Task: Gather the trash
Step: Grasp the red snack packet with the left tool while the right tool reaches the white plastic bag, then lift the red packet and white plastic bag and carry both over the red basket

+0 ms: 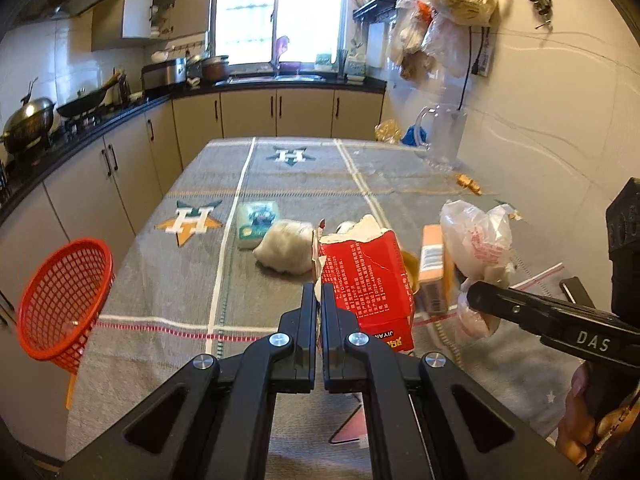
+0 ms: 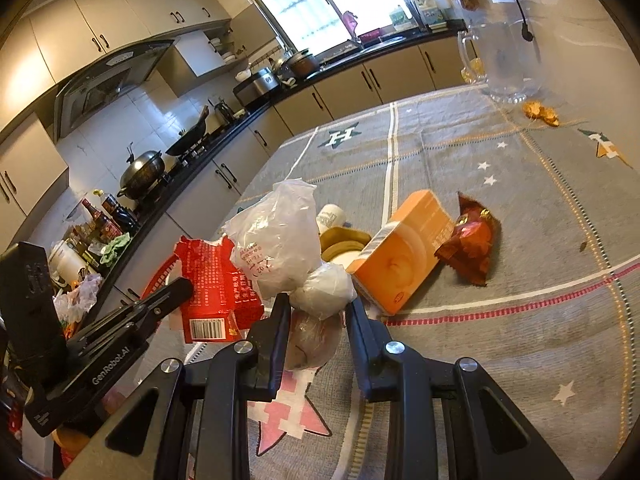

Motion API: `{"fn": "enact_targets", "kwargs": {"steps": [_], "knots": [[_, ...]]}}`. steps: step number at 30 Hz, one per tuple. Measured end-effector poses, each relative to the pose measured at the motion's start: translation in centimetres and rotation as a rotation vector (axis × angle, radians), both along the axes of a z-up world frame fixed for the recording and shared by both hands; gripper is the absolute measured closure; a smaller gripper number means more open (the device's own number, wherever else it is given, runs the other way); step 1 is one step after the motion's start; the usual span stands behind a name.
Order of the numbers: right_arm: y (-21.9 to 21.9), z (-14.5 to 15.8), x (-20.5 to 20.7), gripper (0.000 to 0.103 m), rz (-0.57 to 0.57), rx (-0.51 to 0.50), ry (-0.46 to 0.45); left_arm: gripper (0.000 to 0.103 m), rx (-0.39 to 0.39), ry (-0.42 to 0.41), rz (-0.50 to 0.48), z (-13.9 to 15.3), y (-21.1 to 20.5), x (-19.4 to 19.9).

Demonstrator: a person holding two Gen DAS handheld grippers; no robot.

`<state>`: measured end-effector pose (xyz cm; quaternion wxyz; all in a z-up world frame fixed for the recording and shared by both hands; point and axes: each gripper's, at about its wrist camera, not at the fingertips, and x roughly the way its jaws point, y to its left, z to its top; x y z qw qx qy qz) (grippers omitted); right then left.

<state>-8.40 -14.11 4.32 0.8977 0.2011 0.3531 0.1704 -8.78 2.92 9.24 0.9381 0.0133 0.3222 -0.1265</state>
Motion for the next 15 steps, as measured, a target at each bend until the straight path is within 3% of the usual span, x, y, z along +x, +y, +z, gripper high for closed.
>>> {"fn": "enact_targets", "kwargs": {"steps": [10,15], "knots": [[-0.2,2.7,-0.9,0.073,0.005,-0.004,-0.058,0.101,0.001,-0.088,0.011,3.6,0.6,-1.2],[0.5,4.7,-1.0,0.073,0.02,0.001,-0.095,0.101,-0.005,-0.141,0.049,6.8,2.4,-1.3]]}}
